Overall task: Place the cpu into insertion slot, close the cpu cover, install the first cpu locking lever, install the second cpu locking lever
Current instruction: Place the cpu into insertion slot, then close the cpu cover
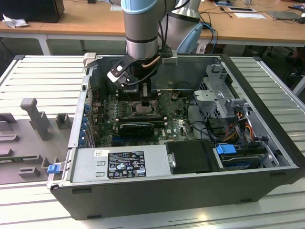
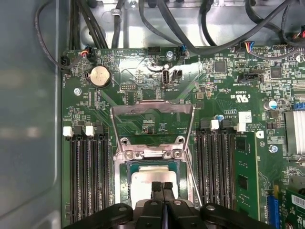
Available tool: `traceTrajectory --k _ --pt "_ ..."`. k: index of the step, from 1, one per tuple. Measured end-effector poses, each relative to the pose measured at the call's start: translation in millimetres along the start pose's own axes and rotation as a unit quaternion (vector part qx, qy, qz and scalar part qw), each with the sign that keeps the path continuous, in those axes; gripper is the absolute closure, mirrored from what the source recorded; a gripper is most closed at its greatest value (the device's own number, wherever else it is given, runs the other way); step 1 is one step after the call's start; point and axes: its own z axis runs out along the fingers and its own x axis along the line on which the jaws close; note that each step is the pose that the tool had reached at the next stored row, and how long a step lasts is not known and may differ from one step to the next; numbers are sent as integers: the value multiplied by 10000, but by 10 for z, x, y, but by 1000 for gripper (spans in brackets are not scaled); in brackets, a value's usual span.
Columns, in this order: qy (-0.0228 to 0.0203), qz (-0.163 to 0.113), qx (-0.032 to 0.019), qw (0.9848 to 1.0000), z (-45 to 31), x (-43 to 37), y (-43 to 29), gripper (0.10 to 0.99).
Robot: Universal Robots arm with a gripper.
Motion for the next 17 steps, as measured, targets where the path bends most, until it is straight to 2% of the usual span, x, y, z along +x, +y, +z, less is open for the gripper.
traceTrajectory --k 4,5,7,10,12,13,17 --pt "0 1 1 10000 -25 0 5 980" --pt "-3 1 34 10000 -31 1 38 980" --pt "-3 2 51 10000 -118 1 51 980" --pt "-3 1 53 10000 -188 1 58 980" --pt "-3 1 53 10000 -187 1 70 980" --pt "-2 1 56 10000 -175 4 166 980" --pt "-4 1 57 10000 -180 5 171 980"
